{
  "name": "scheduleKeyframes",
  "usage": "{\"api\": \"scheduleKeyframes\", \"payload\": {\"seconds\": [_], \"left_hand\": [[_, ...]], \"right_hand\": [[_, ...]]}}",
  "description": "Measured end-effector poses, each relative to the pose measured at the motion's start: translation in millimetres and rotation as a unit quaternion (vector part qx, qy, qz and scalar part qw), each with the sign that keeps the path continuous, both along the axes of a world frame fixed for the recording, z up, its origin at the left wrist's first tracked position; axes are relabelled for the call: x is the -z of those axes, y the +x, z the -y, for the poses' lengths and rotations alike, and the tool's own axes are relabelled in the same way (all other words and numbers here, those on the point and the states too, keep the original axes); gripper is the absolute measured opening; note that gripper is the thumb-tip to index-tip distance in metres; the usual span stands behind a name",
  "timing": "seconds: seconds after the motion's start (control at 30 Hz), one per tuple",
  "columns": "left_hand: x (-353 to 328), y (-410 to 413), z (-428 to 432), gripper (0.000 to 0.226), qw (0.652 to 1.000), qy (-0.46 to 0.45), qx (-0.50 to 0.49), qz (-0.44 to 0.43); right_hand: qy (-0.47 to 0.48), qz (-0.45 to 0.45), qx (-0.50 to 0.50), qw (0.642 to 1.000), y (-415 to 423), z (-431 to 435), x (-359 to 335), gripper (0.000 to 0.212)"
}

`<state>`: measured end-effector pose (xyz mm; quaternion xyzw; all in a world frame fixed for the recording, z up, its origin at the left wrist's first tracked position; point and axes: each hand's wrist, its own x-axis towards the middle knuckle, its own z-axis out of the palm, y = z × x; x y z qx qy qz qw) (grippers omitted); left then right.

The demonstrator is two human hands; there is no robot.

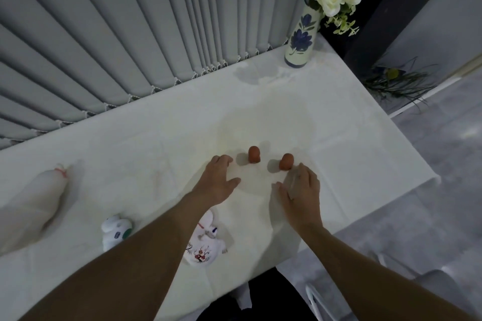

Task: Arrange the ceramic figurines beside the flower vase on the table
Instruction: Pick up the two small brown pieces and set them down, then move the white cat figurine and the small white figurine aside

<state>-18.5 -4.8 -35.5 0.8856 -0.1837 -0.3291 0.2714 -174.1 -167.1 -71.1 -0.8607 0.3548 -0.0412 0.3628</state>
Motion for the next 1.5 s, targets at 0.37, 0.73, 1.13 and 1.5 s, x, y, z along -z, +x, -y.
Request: {"api": "scheduleKeyframes", "payload": {"seconds": [0.37, 0.73, 1.13, 1.5], "left_hand": [[-15.5, -22.1, -93.2, 0.062, 0.991, 0.124, -0.009, -0.044], [-15.1, -20.4, -113.6, 0.04, 0.989, -0.026, -0.118, -0.084], [-16.3, -12.4, -96.4, 0.024, 0.973, -0.21, -0.085, 0.051], [-13.0, -11.2, -105.2, 0.047, 0.985, -0.153, -0.023, 0.074]], "right_hand": [[-0.146, -0.095, -0.061, 0.983, -25.9, -82.6, 21.1, 0.099], [-0.201, -0.13, -0.081, 0.968, -30.6, -96.7, 28.8, 0.096], [-0.197, -0.128, -0.066, 0.97, -28.7, -96.1, 28.9, 0.095], [-0.215, -0.095, -0.073, 0.969, -30.6, -96.1, 33.8, 0.091]]}}
